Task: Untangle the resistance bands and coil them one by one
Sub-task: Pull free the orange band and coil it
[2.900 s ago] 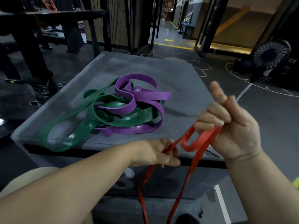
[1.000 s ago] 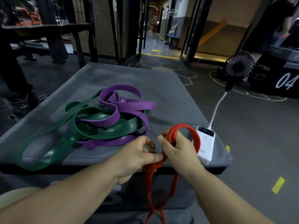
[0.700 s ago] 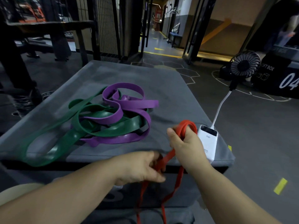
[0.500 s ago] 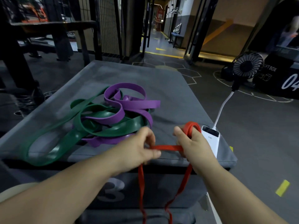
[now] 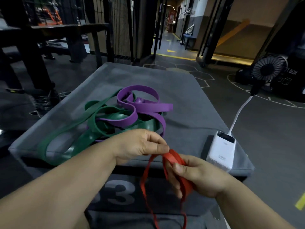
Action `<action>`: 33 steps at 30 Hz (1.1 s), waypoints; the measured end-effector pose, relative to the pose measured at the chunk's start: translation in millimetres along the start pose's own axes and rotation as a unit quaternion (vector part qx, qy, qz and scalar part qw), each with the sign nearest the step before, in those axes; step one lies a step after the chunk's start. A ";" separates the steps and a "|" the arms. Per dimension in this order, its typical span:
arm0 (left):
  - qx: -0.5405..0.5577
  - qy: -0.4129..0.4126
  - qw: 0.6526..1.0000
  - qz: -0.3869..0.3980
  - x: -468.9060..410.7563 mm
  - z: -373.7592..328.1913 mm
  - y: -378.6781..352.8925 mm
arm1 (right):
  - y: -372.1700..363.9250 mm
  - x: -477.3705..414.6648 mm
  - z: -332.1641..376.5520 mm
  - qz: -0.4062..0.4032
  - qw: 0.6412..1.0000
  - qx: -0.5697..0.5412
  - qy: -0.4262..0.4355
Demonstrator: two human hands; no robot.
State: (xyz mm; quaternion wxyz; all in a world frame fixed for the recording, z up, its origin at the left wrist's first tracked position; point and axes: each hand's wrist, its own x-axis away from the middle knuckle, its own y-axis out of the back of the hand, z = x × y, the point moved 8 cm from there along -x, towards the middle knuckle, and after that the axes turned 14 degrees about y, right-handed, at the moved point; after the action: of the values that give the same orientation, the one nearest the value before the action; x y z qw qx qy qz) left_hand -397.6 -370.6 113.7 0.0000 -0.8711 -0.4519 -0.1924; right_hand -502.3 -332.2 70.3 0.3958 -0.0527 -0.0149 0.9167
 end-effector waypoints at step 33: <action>-0.065 -0.181 0.979 -0.069 -2.0 -17.2 -9.7 | -31.8 -2.8 21.3 0.117 0.960 -0.245 0.073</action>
State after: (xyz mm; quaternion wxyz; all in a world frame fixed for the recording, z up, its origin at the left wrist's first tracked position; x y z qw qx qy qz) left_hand -412.1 -369.4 127.3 -0.1517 -0.8564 -0.4899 -0.0603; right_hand -479.7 -312.2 93.9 0.2606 -0.2163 -0.2034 0.9187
